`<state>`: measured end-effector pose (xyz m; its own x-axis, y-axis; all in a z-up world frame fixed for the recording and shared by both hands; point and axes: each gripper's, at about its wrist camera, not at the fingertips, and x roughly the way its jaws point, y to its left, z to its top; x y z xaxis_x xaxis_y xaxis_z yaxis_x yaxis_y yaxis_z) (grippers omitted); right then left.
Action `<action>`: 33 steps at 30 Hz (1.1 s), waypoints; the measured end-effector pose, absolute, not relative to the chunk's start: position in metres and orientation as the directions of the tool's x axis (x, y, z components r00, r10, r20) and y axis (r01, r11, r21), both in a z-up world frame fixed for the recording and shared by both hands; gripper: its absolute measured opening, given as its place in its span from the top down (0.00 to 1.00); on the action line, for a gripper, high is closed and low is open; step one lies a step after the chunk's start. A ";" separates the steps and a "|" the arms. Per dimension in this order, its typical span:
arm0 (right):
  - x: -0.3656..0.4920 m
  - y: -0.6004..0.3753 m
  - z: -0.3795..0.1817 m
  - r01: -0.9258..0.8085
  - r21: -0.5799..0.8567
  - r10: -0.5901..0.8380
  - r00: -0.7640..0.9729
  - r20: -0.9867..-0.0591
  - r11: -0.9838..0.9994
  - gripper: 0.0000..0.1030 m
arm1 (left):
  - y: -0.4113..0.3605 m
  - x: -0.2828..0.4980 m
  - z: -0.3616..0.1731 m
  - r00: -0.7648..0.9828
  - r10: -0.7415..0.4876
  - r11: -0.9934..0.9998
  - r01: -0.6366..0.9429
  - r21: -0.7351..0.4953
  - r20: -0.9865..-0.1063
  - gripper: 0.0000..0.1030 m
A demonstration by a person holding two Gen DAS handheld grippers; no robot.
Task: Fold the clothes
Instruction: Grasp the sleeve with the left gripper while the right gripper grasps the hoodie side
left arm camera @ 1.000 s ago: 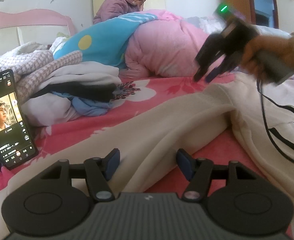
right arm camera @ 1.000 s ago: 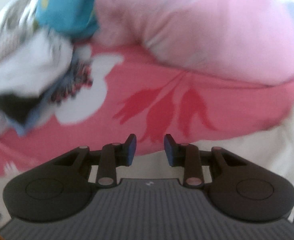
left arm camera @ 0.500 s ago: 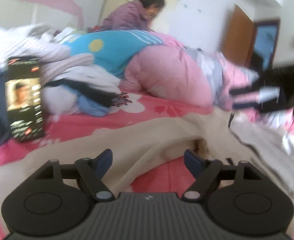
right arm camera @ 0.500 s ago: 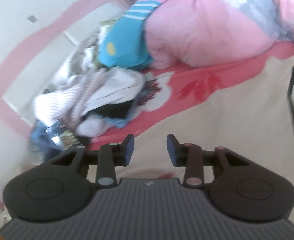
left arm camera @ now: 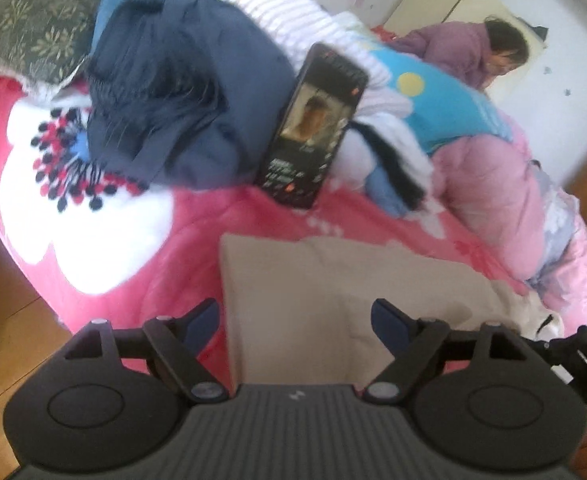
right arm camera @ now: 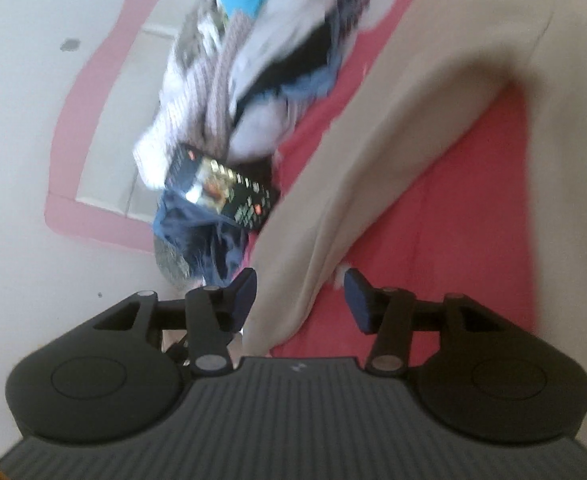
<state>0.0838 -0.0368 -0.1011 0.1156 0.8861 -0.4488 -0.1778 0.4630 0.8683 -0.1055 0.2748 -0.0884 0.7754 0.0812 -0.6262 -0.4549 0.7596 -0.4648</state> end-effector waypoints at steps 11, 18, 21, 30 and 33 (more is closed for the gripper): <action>0.085 0.010 -0.138 -0.045 0.899 0.898 0.092 -0.430 0.435 0.51 | 0.292 -0.100 -0.109 0.768 0.097 0.721 -0.493 -0.487 -0.633 0.84; 0.090 0.019 -0.147 -0.025 0.911 0.905 0.130 -0.404 0.411 0.67 | 0.300 -0.091 -0.110 0.794 0.099 0.724 -0.471 -0.504 -0.599 0.94; 0.093 0.021 -0.152 -0.012 0.915 0.907 0.139 -0.398 0.403 0.87 | 0.305 -0.082 -0.108 0.807 0.117 0.729 -0.466 -0.502 -0.579 0.94; 0.099 0.043 -0.147 -0.045 0.931 0.926 0.135 -0.353 0.362 0.91 | 0.320 -0.056 -0.104 0.800 0.215 0.757 -0.499 -0.422 -0.561 0.94; 0.090 0.052 -0.154 -0.075 0.910 0.913 0.042 -0.406 0.408 0.88 | 0.319 -0.057 -0.106 0.791 0.222 0.758 -0.508 -0.409 -0.570 0.91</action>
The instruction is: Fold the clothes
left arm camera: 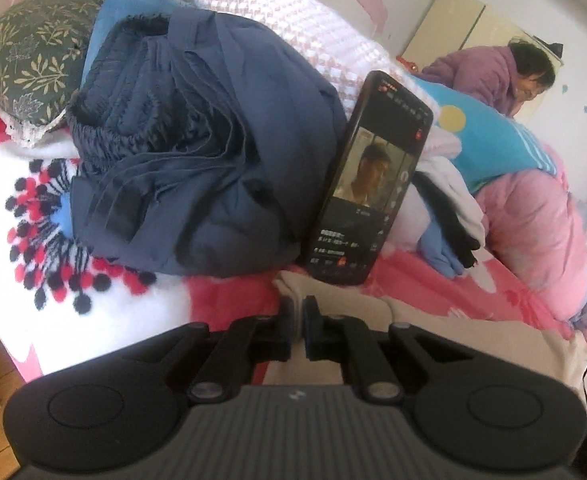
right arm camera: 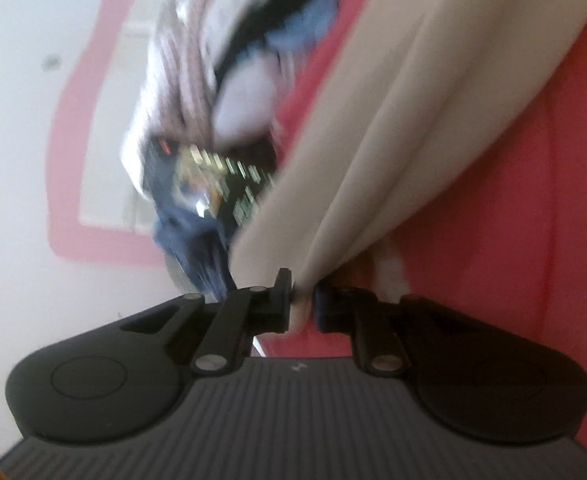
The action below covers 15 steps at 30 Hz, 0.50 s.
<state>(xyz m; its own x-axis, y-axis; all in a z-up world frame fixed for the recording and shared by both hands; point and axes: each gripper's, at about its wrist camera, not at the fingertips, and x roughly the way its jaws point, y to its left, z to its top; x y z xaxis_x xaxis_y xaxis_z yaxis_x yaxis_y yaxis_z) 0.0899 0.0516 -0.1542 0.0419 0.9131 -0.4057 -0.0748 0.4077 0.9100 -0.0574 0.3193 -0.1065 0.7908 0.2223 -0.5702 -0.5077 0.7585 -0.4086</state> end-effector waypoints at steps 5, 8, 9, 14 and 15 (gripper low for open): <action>0.071 0.048 -0.138 -0.226 0.864 0.882 -0.038 -0.469 0.449 0.83 | 0.319 -0.069 -0.101 0.772 0.269 0.763 -0.536 -0.361 -0.576 0.64; 0.059 0.033 -0.116 -0.320 0.822 0.865 -0.014 -0.502 0.472 0.72 | 0.317 -0.081 -0.096 0.764 0.296 0.769 -0.547 -0.332 -0.573 0.59; 0.056 0.026 -0.109 -0.339 0.812 0.863 0.004 -0.504 0.476 0.72 | 0.315 -0.083 -0.093 0.768 0.301 0.771 -0.544 -0.329 -0.565 0.58; 0.039 -0.031 -0.087 -0.332 0.798 0.863 0.149 -0.482 0.503 0.72 | 0.292 -0.085 -0.069 0.817 0.299 0.813 -0.489 -0.318 -0.492 0.51; 0.036 -0.045 -0.084 -0.323 0.798 0.861 0.186 -0.474 0.509 0.72 | 0.283 -0.081 -0.065 0.835 0.273 0.834 -0.453 -0.315 -0.479 0.48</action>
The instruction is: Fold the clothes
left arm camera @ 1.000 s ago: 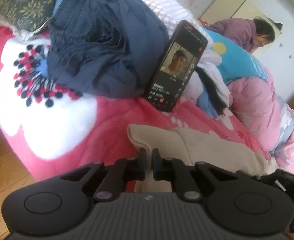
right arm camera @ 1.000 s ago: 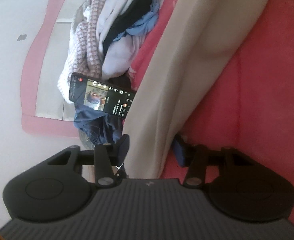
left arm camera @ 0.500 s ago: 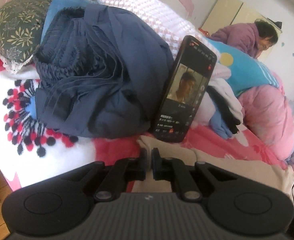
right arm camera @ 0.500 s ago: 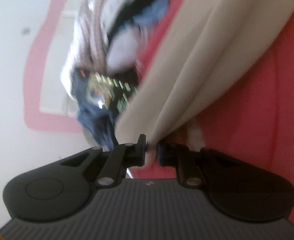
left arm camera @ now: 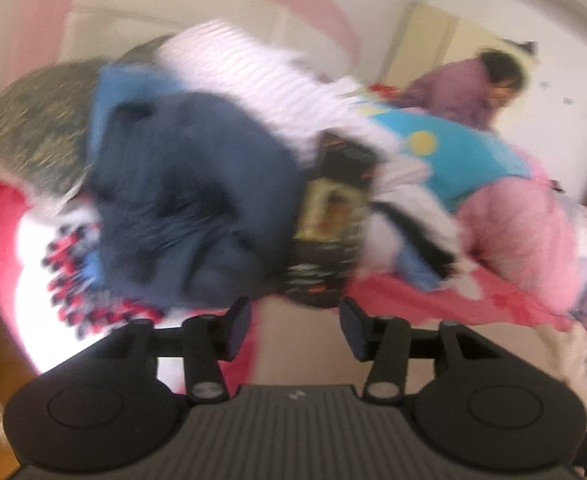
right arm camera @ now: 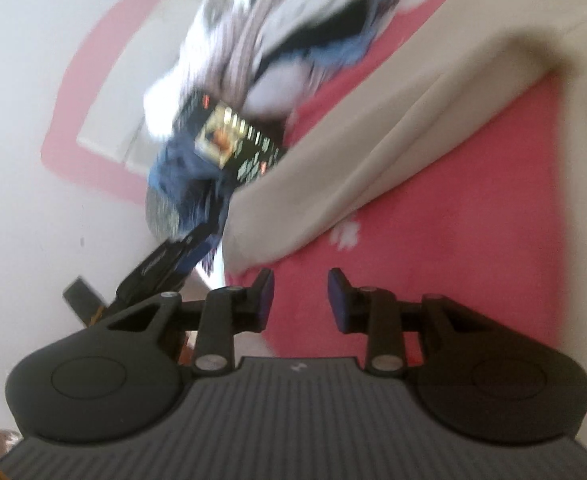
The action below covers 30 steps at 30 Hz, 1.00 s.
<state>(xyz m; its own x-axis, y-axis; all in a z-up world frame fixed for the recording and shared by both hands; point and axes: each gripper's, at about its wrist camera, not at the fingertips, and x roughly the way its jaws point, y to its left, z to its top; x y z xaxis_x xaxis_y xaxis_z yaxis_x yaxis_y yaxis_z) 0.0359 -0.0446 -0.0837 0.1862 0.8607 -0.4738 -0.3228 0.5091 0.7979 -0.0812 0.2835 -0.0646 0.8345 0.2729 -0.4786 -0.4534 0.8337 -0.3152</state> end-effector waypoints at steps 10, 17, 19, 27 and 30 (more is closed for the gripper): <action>0.040 -0.167 -0.060 -0.228 0.760 0.730 0.536 -0.423 0.608 0.72 | 0.192 -0.014 -0.066 0.855 -0.034 0.942 -0.146 -0.303 -0.518 0.43; 0.070 -0.137 -0.039 -0.370 0.566 0.660 0.572 -0.487 0.737 0.72 | 0.143 0.009 -0.093 0.784 -0.136 0.969 -0.023 -0.247 -0.606 0.43; 0.077 -0.116 -0.036 -0.431 0.455 0.626 0.570 -0.532 0.779 0.72 | 0.132 0.004 -0.095 0.779 -0.144 0.976 0.010 -0.218 -0.610 0.43; 0.103 -0.065 -0.072 -0.480 0.420 0.623 0.422 -0.659 0.770 0.72 | 0.116 0.002 -0.100 0.797 -0.134 0.986 0.049 -0.158 -0.589 0.43; 0.111 -0.062 -0.090 -0.433 0.440 0.605 0.399 -0.689 0.787 0.75 | 0.111 0.015 -0.105 0.797 -0.146 0.988 0.091 -0.122 -0.586 0.43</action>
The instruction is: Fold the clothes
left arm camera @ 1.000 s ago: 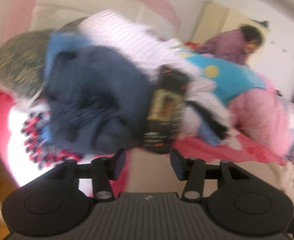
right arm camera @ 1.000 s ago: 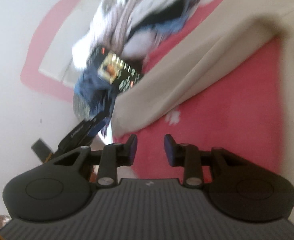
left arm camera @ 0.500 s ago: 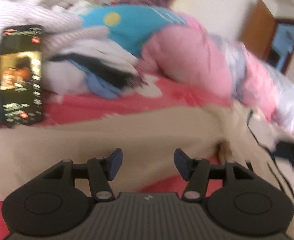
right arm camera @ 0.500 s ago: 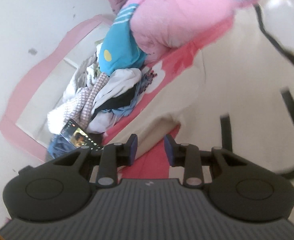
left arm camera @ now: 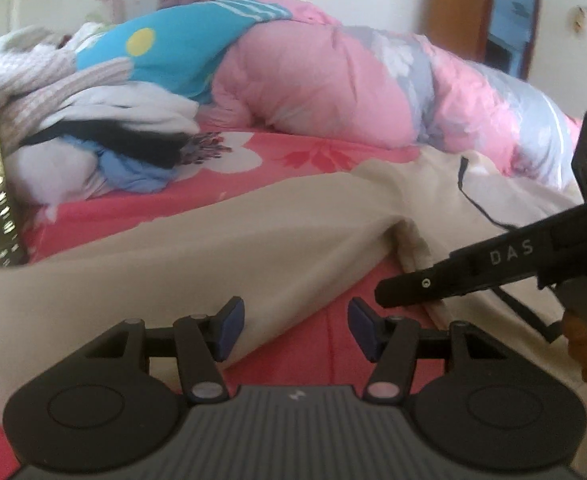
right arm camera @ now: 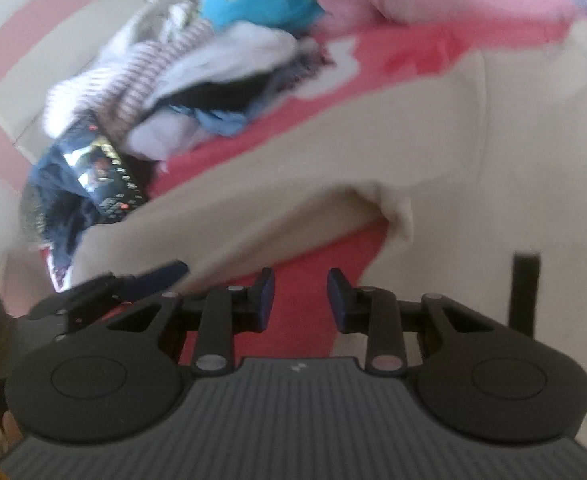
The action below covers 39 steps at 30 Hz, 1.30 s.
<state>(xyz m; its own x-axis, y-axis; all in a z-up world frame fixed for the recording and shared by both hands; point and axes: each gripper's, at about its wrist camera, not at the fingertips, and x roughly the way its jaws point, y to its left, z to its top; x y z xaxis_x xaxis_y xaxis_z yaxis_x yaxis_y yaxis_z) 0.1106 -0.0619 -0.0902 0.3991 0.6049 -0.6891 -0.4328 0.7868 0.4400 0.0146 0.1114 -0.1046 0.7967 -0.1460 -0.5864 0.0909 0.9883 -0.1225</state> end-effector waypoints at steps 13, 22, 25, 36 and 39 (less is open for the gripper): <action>0.121 -0.052 -0.109 -0.396 0.465 0.611 0.501 -0.613 0.792 0.87 | 0.104 -0.007 -0.098 0.927 -0.204 0.979 0.193 -0.066 -0.316 0.92; 0.107 -0.063 -0.107 -0.447 0.446 0.629 0.478 -0.613 0.775 0.85 | 0.076 -0.003 -0.114 0.898 -0.117 0.967 0.201 0.159 -0.425 0.91; 0.097 -0.084 -0.097 -0.454 0.443 0.628 0.455 -0.631 0.773 0.85 | 0.074 0.000 -0.120 0.870 -0.112 0.962 0.216 0.166 -0.480 0.81; 0.090 -0.121 -0.048 -0.435 0.472 0.639 0.584 -0.500 0.767 0.84 | 0.108 -0.022 -0.096 0.885 -0.217 0.974 0.224 -0.032 -0.413 0.41; 0.081 -0.130 -0.051 -0.409 0.474 0.622 0.597 -0.507 0.780 0.84 | 0.124 -0.015 -0.094 0.882 -0.199 0.979 0.165 -0.117 -0.427 0.41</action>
<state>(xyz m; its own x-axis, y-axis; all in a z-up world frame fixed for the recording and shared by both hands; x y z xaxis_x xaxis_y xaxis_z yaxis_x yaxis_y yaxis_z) 0.0808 -0.1300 -0.0509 0.5967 0.6218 -0.5072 -0.4094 0.7796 0.4740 -0.0147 0.1238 -0.0942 0.8819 -0.1995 -0.4271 0.1649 0.9794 -0.1169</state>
